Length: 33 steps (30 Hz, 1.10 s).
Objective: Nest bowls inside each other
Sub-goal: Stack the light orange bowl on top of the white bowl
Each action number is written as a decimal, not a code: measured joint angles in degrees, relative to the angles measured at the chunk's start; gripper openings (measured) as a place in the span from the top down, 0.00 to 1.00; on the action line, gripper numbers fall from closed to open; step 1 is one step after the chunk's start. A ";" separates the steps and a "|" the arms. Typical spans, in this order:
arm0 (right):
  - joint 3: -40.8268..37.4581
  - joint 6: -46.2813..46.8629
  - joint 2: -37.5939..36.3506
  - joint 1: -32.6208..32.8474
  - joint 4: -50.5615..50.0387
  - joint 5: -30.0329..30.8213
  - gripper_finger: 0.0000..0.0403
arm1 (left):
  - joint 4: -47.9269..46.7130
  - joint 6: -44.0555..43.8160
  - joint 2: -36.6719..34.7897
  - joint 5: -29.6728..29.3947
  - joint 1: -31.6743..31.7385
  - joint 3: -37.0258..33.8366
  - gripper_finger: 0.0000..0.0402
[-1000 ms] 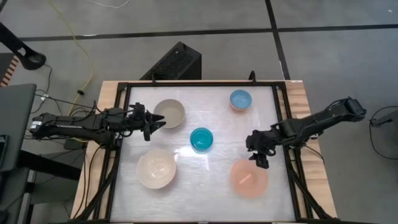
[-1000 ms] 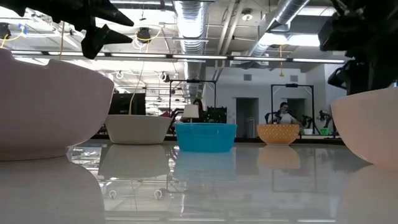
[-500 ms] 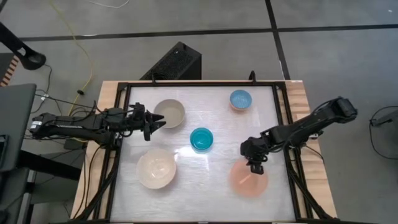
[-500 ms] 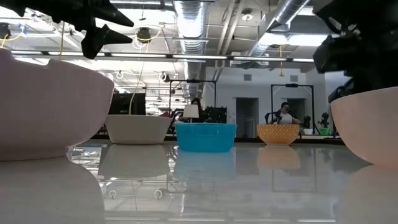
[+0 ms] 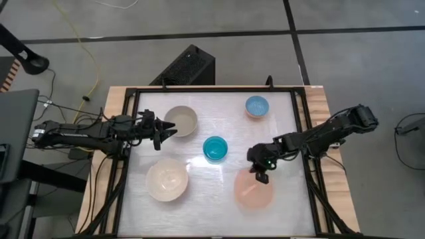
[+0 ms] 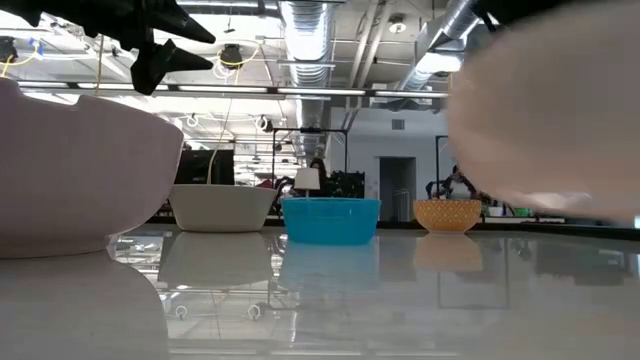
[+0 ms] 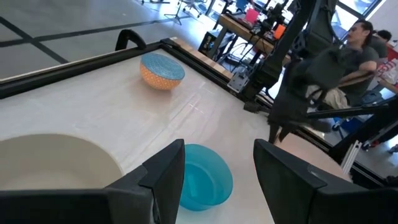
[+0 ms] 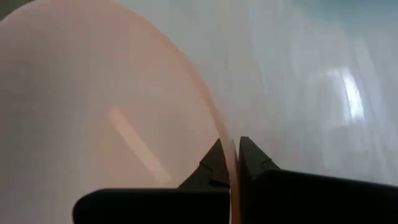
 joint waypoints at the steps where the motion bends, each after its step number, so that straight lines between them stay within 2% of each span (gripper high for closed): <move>1: 0.70 -0.03 -0.27 -0.55 0.49 -0.03 1.00 | 0.01 0.01 0.00 0.02 0.00 0.00 0.55; 7: 5.53 -1.82 -0.82 -3.82 3.28 0.01 1.00 | 0.00 0.01 -0.02 0.02 0.00 0.00 0.55; 14: 10.17 -2.16 2.92 -7.45 16.78 -0.90 1.00 | 1.45 0.03 0.00 0.02 0.00 0.00 0.55; 18: 14.57 -2.16 9.11 -8.77 20.71 -2.69 1.00 | 4.38 1.06 0.00 -0.03 0.00 -0.01 0.55; 25: 26.94 -4.13 23.10 -8.75 21.19 -8.60 1.00 | 13.84 6.35 -0.21 -1.26 -0.02 -0.02 0.55; 33: 45.13 -6.30 37.52 -8.84 23.44 -13.70 1.00 | 15.02 9.41 -3.89 -4.00 -0.02 -0.04 0.55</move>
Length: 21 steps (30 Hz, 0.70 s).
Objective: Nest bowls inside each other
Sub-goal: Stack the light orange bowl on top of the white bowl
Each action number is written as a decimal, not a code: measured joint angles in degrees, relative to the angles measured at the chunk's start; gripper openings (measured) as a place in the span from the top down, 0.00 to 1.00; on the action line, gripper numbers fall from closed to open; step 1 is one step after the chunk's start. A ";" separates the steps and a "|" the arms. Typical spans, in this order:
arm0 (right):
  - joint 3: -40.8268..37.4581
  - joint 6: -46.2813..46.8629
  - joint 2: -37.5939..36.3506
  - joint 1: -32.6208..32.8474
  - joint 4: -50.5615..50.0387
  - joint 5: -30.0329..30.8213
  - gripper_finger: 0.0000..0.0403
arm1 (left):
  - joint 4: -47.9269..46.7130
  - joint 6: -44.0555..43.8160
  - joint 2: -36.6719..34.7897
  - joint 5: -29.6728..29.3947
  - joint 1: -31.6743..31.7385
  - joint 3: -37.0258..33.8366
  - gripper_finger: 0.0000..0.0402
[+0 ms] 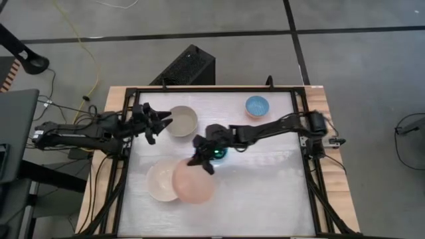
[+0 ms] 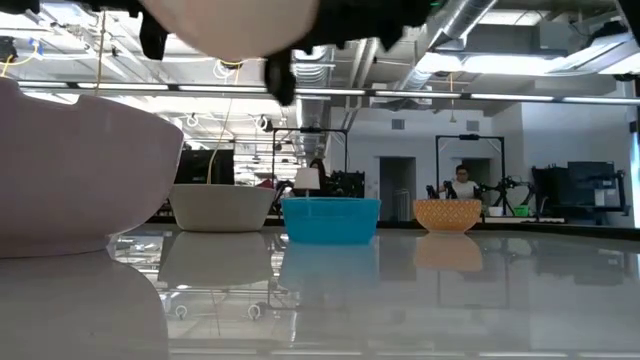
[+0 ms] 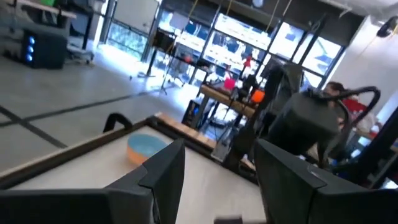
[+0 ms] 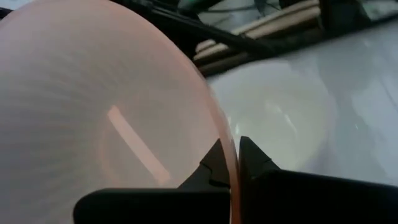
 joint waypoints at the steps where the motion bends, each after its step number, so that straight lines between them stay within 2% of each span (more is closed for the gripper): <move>1: 2.43 -0.11 1.78 -0.09 0.01 -0.46 1.00 | 0.06 0.35 -0.66 -0.15 0.02 0.00 0.55; 6: 13.37 -0.24 10.43 -0.54 -1.66 -2.39 1.00 | -0.08 1.14 -3.53 -1.52 0.02 0.00 0.55; 14: 28.82 -2.83 22.21 -1.39 -9.02 -2.19 1.00 | -0.38 1.15 -5.76 -1.60 0.02 0.00 0.55; 21: 42.42 -10.84 29.30 -2.28 -25.26 1.87 1.00 | -0.69 0.70 -5.75 -1.56 0.02 0.00 0.55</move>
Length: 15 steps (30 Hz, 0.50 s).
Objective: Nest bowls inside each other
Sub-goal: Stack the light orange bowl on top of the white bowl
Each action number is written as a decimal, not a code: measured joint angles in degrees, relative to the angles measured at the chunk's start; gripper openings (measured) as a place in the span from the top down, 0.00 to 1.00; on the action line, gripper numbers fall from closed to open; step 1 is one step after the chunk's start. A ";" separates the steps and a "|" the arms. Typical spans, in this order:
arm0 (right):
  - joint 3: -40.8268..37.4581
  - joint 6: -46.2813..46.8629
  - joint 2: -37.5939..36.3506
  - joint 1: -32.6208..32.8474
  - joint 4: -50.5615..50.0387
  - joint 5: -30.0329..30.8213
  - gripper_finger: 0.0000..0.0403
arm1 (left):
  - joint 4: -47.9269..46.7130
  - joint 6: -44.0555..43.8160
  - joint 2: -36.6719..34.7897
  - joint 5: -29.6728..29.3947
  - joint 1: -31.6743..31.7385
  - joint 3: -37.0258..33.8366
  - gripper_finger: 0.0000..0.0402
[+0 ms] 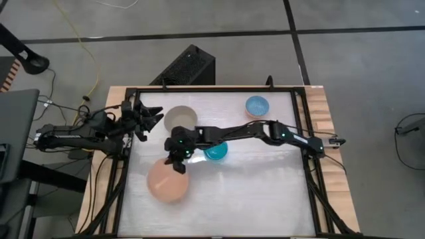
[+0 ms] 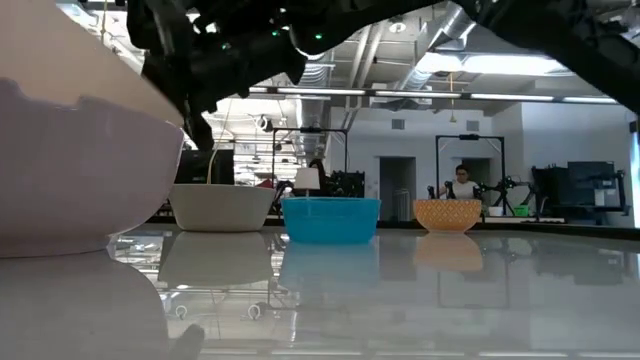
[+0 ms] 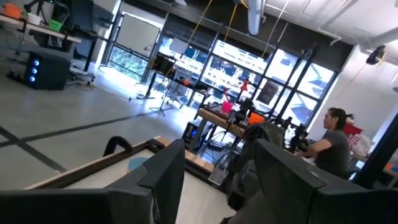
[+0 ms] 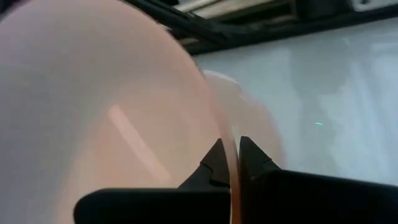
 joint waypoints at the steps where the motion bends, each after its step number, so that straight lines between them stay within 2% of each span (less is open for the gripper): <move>1: 1.85 -1.37 0.69 -0.13 -2.52 1.13 1.00 | -0.14 -0.06 -0.01 0.01 0.00 0.00 0.55; 7: 7.73 -8.18 2.32 -0.13 -11.17 6.79 1.00 | -0.40 -0.15 -0.02 0.16 0.00 0.00 0.55; 10: 7.87 -10.68 2.34 0.06 -13.00 6.30 1.00 | -0.40 -0.19 -0.01 0.16 -0.01 0.00 0.55; 15: 7.75 -11.89 2.48 1.18 -14.93 2.22 1.00 | -0.40 -0.19 0.00 0.12 0.00 0.00 0.55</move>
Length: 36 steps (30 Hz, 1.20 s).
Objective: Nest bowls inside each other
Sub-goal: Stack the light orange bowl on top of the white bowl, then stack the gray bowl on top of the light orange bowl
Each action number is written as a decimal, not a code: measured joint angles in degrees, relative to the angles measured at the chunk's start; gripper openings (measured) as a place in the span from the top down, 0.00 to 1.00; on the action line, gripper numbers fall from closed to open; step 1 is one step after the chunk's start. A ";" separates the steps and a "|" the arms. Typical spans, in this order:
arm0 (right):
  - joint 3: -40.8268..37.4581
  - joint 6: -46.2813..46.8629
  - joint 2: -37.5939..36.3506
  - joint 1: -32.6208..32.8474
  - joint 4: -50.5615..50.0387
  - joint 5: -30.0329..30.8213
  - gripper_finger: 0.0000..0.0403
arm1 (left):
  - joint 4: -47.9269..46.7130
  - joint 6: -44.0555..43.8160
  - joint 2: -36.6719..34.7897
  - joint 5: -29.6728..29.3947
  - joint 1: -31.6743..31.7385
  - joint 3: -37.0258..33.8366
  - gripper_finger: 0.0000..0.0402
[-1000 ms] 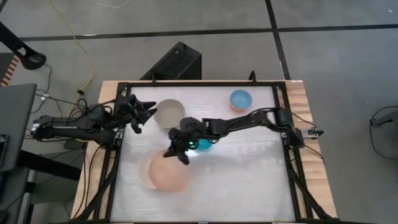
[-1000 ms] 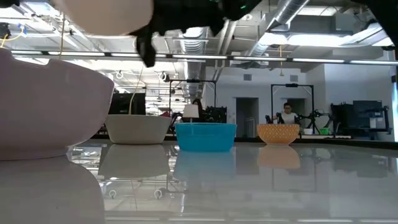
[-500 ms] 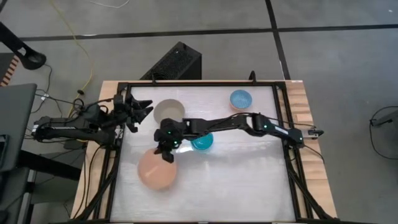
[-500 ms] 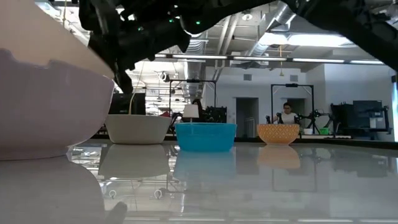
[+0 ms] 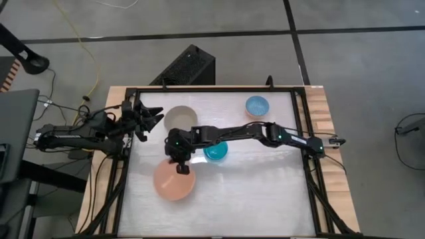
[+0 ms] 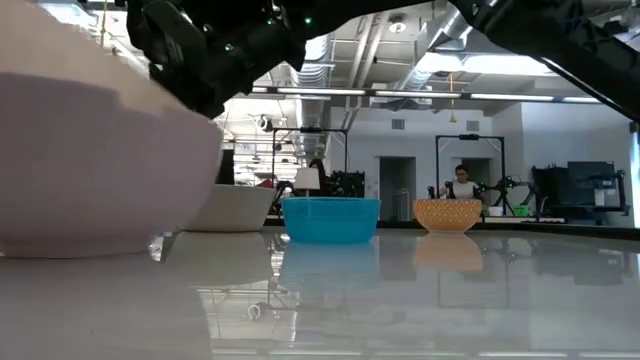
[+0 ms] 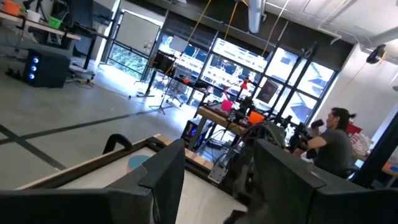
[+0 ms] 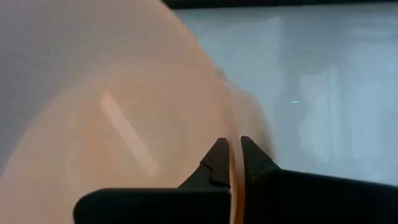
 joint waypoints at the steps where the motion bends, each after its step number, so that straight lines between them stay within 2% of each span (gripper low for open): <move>1: -0.03 -0.12 0.03 0.36 -0.13 -0.30 0.99 | -0.02 0.00 0.00 0.00 0.00 0.00 0.55; 5: -0.01 -0.61 -0.16 1.52 0.65 -0.74 0.90 | -0.20 0.00 -0.02 -0.02 0.00 0.02 0.55; 11: 0.01 1.21 -0.71 2.20 1.09 -0.73 0.68 | -1.70 0.11 0.00 -0.29 0.00 0.04 0.55; 17: 0.01 4.37 -0.80 1.72 0.49 -4.42 0.51 | -1.85 0.02 -0.04 -0.42 0.00 0.06 0.55; 21: -0.03 2.60 -2.63 1.71 -0.07 -4.18 0.48 | -2.32 0.00 -0.04 -0.40 0.00 0.07 0.55; 26: 0.03 0.02 -6.76 1.55 -0.13 -2.01 0.50 | -2.73 -0.02 -0.15 -0.40 -0.02 0.07 0.55; 31: 0.02 0.38 -9.12 0.93 -2.09 -2.73 0.51 | -3.61 -0.02 -0.53 -0.39 -0.01 0.07 0.55; 36: -0.01 -1.33 -12.51 2.10 -8.83 -4.80 0.51 | -10.71 -2.02 -2.15 -1.60 -0.02 0.09 0.55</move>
